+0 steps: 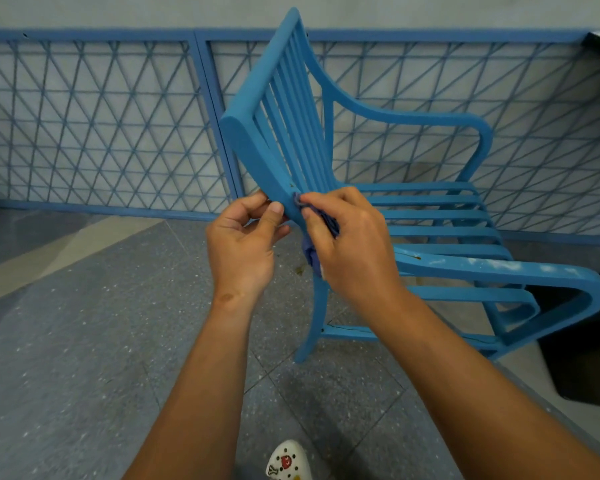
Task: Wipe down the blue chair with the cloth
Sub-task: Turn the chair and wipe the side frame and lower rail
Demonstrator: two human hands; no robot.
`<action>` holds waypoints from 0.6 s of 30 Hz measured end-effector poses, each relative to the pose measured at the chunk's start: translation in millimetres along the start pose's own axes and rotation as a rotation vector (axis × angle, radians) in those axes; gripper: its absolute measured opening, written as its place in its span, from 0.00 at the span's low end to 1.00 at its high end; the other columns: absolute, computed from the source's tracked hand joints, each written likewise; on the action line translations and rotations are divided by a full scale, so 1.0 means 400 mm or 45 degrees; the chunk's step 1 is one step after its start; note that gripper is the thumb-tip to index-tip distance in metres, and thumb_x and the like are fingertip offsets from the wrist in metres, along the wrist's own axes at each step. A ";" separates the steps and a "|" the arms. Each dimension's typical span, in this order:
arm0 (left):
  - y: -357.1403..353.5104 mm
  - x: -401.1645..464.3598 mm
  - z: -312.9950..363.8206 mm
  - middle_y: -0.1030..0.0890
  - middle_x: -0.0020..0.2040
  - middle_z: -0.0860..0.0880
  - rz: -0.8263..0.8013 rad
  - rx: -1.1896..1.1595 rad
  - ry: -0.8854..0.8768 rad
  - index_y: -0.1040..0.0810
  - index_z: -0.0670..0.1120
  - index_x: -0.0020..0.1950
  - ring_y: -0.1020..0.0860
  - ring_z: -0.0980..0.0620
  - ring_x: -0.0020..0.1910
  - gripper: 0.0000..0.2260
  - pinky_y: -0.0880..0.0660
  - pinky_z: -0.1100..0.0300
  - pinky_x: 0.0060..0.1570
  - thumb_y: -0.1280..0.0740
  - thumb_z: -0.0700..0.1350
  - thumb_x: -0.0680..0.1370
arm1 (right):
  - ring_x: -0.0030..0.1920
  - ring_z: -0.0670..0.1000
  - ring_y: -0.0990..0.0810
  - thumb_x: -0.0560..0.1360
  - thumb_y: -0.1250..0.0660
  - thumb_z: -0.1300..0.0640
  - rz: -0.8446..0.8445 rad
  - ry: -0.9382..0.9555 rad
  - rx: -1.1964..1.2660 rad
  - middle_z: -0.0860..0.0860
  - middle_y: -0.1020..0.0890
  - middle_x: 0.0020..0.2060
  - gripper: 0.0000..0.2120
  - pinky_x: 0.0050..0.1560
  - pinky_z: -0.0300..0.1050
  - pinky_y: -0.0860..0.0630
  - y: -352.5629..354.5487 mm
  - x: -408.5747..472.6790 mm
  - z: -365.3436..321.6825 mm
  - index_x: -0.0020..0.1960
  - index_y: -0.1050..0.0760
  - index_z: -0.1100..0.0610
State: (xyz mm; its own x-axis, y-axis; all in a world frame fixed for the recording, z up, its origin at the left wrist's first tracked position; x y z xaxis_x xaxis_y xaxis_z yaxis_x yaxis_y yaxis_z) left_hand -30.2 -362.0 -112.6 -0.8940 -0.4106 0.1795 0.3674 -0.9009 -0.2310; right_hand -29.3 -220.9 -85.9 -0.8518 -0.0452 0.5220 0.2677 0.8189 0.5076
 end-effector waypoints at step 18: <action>0.011 0.009 0.035 0.14 0.42 0.55 0.083 0.020 -0.120 0.19 0.47 0.48 0.14 0.49 0.45 0.06 0.17 0.58 0.42 0.30 0.36 0.79 | 0.41 0.40 0.25 0.81 0.34 0.56 -0.133 -0.045 -0.059 0.39 0.24 0.36 0.09 0.46 0.33 0.27 0.020 0.026 0.002 0.58 0.17 0.51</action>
State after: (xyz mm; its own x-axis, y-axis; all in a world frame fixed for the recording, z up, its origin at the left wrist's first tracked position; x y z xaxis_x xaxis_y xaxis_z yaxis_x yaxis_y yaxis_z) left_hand -28.0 -369.3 -99.7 -0.8402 -0.4792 0.2538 0.4288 -0.8736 -0.2300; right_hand -36.4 -214.3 -77.1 -0.8910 -0.1079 0.4410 0.1968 0.7836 0.5893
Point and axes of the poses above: each hand's wrist, its own x-axis towards the middle knuckle, its own y-axis out of the back of the hand, z = x × y, the point moved 3 cm from there along x, towards the middle knuckle
